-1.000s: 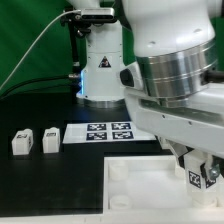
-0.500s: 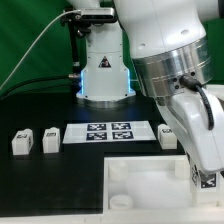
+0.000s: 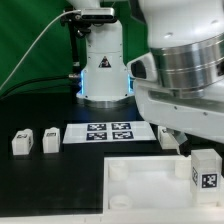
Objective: Assemble one leg
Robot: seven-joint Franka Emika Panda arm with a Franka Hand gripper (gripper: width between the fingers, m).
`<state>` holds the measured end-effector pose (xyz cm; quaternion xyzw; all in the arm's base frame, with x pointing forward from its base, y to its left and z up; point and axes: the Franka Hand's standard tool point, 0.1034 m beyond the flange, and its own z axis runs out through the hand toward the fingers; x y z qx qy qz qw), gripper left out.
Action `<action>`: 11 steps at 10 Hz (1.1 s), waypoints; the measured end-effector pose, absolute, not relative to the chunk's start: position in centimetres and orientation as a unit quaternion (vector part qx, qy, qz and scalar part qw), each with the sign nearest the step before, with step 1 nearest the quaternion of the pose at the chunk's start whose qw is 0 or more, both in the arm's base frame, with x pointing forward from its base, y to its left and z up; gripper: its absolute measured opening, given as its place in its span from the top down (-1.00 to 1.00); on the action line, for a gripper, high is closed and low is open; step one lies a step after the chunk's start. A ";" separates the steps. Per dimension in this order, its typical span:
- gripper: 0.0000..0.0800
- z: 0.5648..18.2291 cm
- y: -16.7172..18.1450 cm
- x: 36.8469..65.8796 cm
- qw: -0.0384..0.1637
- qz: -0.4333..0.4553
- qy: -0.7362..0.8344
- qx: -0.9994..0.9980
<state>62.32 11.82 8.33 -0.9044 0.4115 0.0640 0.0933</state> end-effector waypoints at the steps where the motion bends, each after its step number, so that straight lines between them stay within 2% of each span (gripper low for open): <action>1: -0.62 8.1 11.5 62.2 0.095 0.059 0.368 -0.923; 2: -0.62 8.0 11.5 62.2 0.098 0.055 0.324 -0.939; 3: -0.62 8.0 11.4 62.3 0.091 0.044 0.245 -0.964; 4: -0.62 7.8 11.3 62.4 0.073 0.029 0.147 -0.986; 6: -0.62 7.2 10.9 63.0 0.071 -0.001 0.016 -0.997; 7: -0.62 7.2 10.9 62.9 0.072 -0.001 0.016 -0.997; 8: -0.29 7.2 11.0 62.9 0.072 0.001 0.037 -0.997; 9: -0.29 7.2 11.0 62.9 0.073 0.001 0.043 -0.996; 10: 0.09 7.2 11.1 62.9 0.076 0.005 0.092 -0.993; 11: 0.27 7.1 11.0 62.9 0.076 0.009 0.148 -0.986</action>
Offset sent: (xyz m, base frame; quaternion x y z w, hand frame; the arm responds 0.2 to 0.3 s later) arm 0.0078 -0.0090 -0.0050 -0.0898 0.0972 -0.4752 0.8699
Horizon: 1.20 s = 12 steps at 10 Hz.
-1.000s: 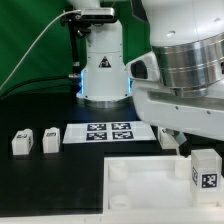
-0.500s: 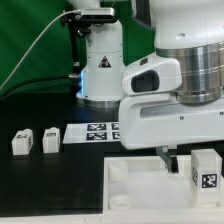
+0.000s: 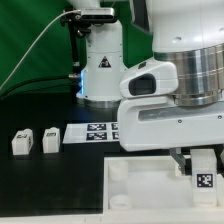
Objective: Assemble one leg
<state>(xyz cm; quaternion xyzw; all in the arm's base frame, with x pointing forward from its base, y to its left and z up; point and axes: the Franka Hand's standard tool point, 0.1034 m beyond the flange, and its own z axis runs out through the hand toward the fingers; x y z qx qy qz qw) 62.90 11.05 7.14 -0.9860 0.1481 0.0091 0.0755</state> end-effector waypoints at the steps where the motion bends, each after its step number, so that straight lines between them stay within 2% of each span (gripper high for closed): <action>1: 0.27 7.1 11.0 62.9 0.075 0.012 0.191 -0.979; 4: 0.27 7.2 10.5 63.0 0.087 0.044 0.429 -0.898; 7: 0.27 6.9 10.5 62.7 0.116 0.070 0.638 -0.758; 8: 0.27 6.9 10.8 62.6 0.117 0.076 0.691 -0.709; 11: 0.27 6.8 11.4 62.5 0.114 0.080 0.708 -0.692; 12: 0.03 6.7 11.4 62.4 0.113 0.080 0.702 -0.698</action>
Offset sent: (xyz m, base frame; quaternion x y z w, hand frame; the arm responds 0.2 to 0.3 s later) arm 0.0120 0.0022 0.0110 0.0453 -0.0348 0.4801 0.8754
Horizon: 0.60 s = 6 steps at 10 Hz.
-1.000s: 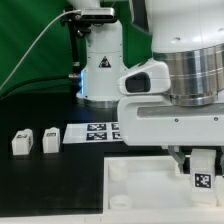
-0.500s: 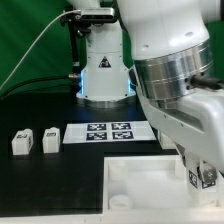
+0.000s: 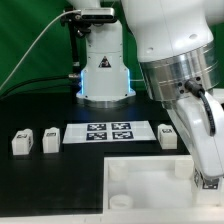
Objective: Assemble one leg
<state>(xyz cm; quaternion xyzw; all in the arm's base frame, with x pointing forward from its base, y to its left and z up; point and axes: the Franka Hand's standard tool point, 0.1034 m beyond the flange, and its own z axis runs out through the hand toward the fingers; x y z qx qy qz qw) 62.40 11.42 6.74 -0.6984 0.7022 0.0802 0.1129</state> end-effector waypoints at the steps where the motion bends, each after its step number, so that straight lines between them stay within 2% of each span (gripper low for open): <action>1: -0.34 6.8 11.7 62.0 0.110 0.086 0.653 -0.745; 2: -0.34 7.0 11.9 62.0 0.104 0.076 0.565 -0.815; 3: -0.56 7.3 12.2 62.0 0.098 0.069 0.496 -0.860; 6: -0.61 7.2 12.0 62.1 0.107 0.055 0.389 -0.913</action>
Offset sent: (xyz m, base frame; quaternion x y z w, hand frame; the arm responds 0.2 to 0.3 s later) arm 0.0000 0.0000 0.0000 0.0000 0.0000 -0.1790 0.9838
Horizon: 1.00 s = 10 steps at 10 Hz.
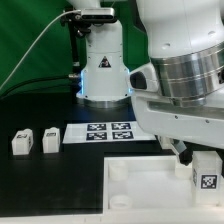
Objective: Assemble one leg
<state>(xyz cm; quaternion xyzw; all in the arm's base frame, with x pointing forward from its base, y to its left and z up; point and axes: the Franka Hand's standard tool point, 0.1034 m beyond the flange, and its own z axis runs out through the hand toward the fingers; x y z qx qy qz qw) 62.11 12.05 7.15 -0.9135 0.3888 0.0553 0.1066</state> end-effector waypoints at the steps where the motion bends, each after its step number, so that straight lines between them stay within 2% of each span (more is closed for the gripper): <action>1: -0.62 7.2 11.9 62.2 0.102 0.045 0.313 -0.943; 3: -0.62 7.8 11.8 63.0 0.072 0.013 0.132 -0.989; 4: -0.62 7.8 11.9 63.0 0.069 0.009 0.083 -0.994; 6: -0.62 7.7 11.7 63.0 0.069 0.010 0.097 -0.993; 7: -0.38 7.7 11.7 63.0 0.069 0.010 0.099 -0.993; 8: 0.04 7.7 11.8 63.0 0.069 0.011 0.119 -0.990; 9: 0.04 7.7 11.8 63.0 0.070 0.016 0.182 -0.981; 10: 0.23 7.7 11.6 63.0 0.068 0.020 0.232 -0.970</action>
Offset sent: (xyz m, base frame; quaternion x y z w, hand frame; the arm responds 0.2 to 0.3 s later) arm 0.0076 -0.0007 0.0050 -0.0710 0.0298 -0.4105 0.9086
